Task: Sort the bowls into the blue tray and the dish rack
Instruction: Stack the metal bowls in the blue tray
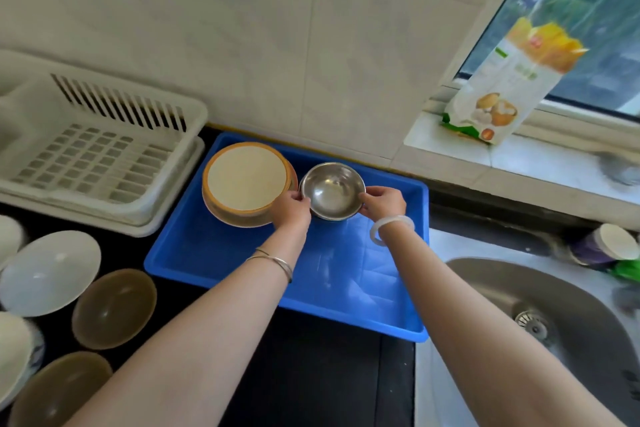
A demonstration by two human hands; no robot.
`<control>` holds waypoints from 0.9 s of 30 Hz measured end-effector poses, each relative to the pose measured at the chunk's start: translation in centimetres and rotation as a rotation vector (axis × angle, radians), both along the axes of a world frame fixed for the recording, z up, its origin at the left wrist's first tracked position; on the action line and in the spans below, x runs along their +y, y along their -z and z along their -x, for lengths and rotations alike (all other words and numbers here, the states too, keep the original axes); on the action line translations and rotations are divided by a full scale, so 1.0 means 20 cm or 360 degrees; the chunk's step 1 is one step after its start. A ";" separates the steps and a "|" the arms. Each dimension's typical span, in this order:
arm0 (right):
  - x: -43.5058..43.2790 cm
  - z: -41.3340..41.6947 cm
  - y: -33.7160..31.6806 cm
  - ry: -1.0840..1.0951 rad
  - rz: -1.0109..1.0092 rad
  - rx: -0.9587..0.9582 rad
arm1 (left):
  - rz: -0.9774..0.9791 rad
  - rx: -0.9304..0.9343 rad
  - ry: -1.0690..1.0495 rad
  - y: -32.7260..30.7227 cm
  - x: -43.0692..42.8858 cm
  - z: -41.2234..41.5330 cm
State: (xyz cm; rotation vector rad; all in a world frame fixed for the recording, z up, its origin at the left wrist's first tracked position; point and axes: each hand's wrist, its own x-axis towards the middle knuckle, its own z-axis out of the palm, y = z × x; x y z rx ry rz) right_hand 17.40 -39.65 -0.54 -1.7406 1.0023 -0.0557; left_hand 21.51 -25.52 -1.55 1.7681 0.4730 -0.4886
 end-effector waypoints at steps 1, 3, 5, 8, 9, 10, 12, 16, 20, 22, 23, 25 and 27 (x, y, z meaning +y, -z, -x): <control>-0.01 -0.01 0.00 -0.0018 0.0041 0.0025 | -0.0043 -0.0020 0.0003 0.00 -0.01 -0.01; -0.01 -0.04 0.02 -0.0073 0.0115 0.0066 | -0.0108 -0.0055 -0.0004 0.01 -0.04 -0.02; -0.02 -0.05 0.03 -0.0120 0.0165 0.0080 | -0.0156 -0.0075 -0.0022 0.03 -0.06 -0.02; -0.01 -0.06 0.05 -0.0164 0.0235 0.0086 | -0.0143 -0.0070 -0.0049 0.06 -0.07 0.00; -0.01 -0.06 0.06 -0.0166 0.0256 0.0086 | -0.0143 -0.0070 -0.0057 0.08 -0.08 0.01; 0.00 -0.06 0.07 -0.0160 0.0281 0.0086 | -0.0145 -0.0080 -0.0070 0.09 -0.08 0.02; 0.01 -0.07 0.08 -0.0134 0.0315 0.0066 | -0.0146 -0.0110 -0.0092 0.11 -0.09 0.03; 0.02 -0.05 0.11 -0.0065 0.0213 -0.0024 | -0.0087 -0.0084 -0.0157 0.11 -0.11 0.07; 0.04 -0.05 0.12 -0.0044 0.0071 -0.0049 | 0.0156 0.0039 -0.0309 0.12 -0.13 0.13; 0.05 -0.05 0.12 -0.0064 0.0059 -0.0038 | 0.0261 0.0033 -0.0389 0.13 -0.13 0.14; 0.06 -0.06 0.11 -0.0074 0.0052 -0.0037 | 0.0283 0.0038 -0.0398 0.13 -0.12 0.14; 0.06 -0.06 0.11 -0.0102 0.0047 -0.0040 | 0.0269 0.0065 -0.0354 0.14 -0.12 0.14; 0.06 -0.05 0.11 -0.0130 0.0049 -0.0043 | 0.0287 0.0084 -0.0326 0.14 -0.11 0.14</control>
